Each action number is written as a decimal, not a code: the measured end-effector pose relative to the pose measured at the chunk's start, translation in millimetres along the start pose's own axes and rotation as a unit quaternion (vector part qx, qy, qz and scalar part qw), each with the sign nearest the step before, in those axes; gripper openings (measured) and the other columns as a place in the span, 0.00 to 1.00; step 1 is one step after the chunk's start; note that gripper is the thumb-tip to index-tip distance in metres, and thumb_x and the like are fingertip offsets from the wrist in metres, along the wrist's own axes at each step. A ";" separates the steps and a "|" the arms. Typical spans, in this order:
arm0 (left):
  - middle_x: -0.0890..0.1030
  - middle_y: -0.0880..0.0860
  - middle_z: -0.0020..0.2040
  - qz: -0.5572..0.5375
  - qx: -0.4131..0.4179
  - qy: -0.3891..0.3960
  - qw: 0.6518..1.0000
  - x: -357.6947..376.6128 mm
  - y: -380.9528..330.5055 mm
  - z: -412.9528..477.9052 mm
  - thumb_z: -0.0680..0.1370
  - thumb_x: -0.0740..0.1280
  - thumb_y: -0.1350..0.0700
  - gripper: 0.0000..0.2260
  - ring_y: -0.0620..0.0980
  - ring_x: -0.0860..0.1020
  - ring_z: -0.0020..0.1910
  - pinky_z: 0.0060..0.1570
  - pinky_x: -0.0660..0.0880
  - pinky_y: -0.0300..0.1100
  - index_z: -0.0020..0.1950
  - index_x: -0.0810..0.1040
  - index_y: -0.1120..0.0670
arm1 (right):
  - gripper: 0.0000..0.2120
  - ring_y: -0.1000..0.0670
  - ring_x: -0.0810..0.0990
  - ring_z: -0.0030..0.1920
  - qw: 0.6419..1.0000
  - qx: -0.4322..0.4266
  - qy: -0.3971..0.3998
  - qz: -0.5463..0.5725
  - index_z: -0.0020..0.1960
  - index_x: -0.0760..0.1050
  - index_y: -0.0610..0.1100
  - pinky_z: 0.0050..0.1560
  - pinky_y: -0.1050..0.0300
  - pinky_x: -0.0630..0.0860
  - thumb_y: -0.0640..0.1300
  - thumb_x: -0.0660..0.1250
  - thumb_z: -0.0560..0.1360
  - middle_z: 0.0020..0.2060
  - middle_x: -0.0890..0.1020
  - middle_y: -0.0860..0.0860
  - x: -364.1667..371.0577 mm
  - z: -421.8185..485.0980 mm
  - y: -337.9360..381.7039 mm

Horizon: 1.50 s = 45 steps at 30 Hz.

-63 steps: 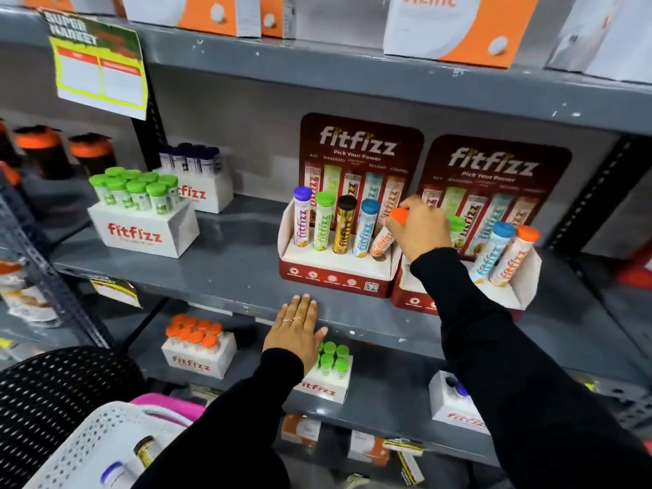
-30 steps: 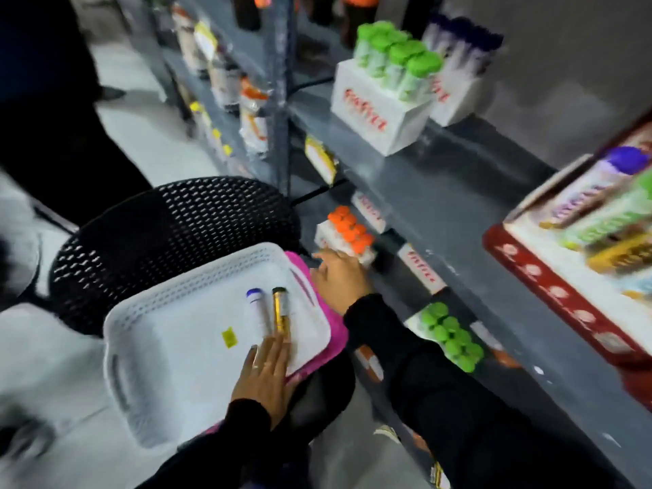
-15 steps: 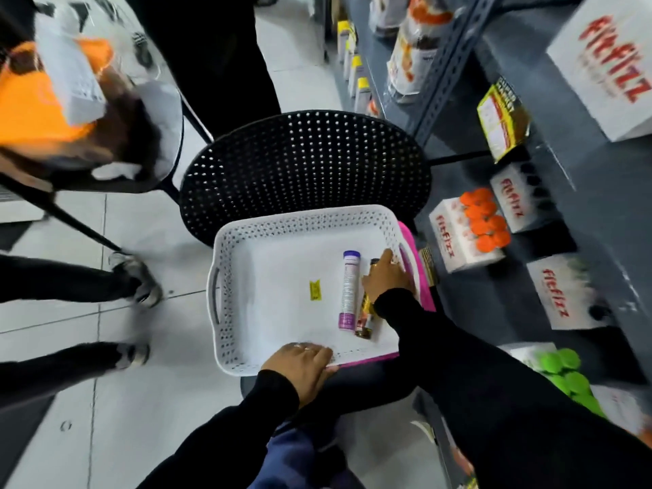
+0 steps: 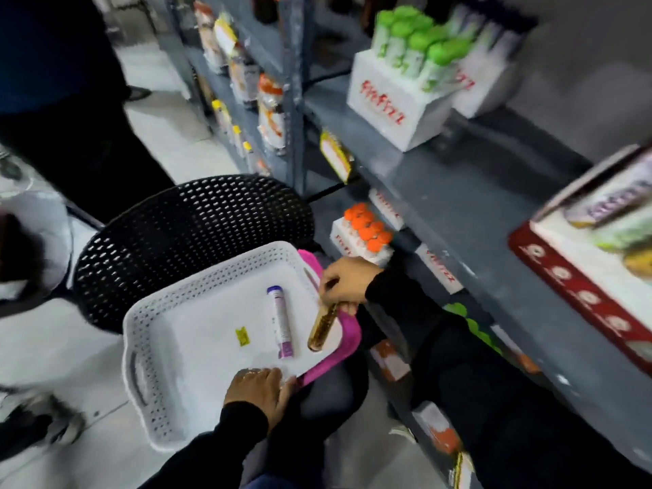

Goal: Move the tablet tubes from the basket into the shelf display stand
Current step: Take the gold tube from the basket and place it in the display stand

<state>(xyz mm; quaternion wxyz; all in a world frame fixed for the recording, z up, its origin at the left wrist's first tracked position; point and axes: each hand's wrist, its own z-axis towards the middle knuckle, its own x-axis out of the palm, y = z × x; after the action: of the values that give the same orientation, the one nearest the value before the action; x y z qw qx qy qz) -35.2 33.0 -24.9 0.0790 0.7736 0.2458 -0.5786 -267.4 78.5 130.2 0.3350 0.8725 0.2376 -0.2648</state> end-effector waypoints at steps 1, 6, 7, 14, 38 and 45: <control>0.81 0.54 0.30 -0.006 0.004 -0.018 1.000 -5.0 -6.0 8.3 0.73 0.52 0.45 0.20 0.57 0.80 0.30 0.34 0.78 0.45 0.35 0.78 0.54 | 0.13 0.60 0.71 0.15 1.000 0.000 -0.026 0.004 0.48 0.80 0.35 0.22 0.72 0.69 0.45 0.67 0.74 0.24 0.76 0.49 -8.1 -16.4 -0.2; 0.82 0.62 0.41 -0.032 0.077 -0.120 0.989 -61.2 -73.8 58.8 0.72 0.53 0.51 0.19 0.61 0.80 0.37 0.39 0.78 0.53 0.44 0.79 0.62 | 0.12 0.49 0.82 0.42 0.978 0.027 -0.192 -0.078 0.47 0.83 0.37 0.47 0.54 0.77 0.46 0.67 0.72 0.42 0.85 0.40 -45.9 -123.4 -17.9; 0.82 0.64 0.44 -0.042 0.101 -0.139 0.984 -73.1 -91.4 65.8 0.72 0.53 0.51 0.20 0.63 0.80 0.40 0.42 0.78 0.54 0.46 0.79 0.63 | 0.13 0.43 0.82 0.47 0.969 0.051 -0.226 -0.090 0.47 0.83 0.38 0.49 0.53 0.78 0.47 0.69 0.70 0.45 0.85 0.40 -51.1 -146.9 -22.6; 0.74 0.63 0.64 -0.038 0.319 -0.189 0.928 -124.4 -213.8 84.1 0.79 0.45 0.43 0.29 0.62 0.72 0.63 0.65 0.59 0.56 0.62 0.73 0.64 | 0.02 0.49 0.74 0.39 0.928 0.148 -0.315 -0.129 0.42 0.80 0.44 0.29 0.62 0.64 0.41 0.70 0.70 0.32 0.76 0.52 -66.2 -291.8 -47.9; 0.49 0.57 0.77 0.091 0.324 -0.147 0.930 -126.7 -328.8 46.8 0.80 0.42 0.41 0.29 0.55 0.47 0.75 0.73 0.44 0.48 0.75 0.47 0.59 | 0.15 0.45 0.77 0.56 0.783 0.391 -0.482 -0.043 0.54 0.82 0.43 0.48 0.55 0.73 0.29 0.64 0.73 0.56 0.82 0.44 -27.0 -448.9 -131.5; 0.50 0.57 0.77 0.083 0.325 -0.148 0.930 -127.8 -327.4 45.9 0.80 0.43 0.41 0.29 0.55 0.48 0.75 0.73 0.44 0.49 0.75 0.48 0.59 | 0.12 0.43 0.81 0.54 0.723 0.426 -0.544 -0.013 0.50 0.84 0.43 0.57 0.50 0.80 0.31 0.65 0.74 0.54 0.84 0.44 -22.6 -444.8 -148.0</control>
<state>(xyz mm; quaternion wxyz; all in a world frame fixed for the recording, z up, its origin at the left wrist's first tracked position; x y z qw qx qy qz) -255.8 261.1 133.0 -0.0934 0.6804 -0.0352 -0.7260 -237.2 487.2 359.0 -0.0033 0.6265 -0.1117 -0.7714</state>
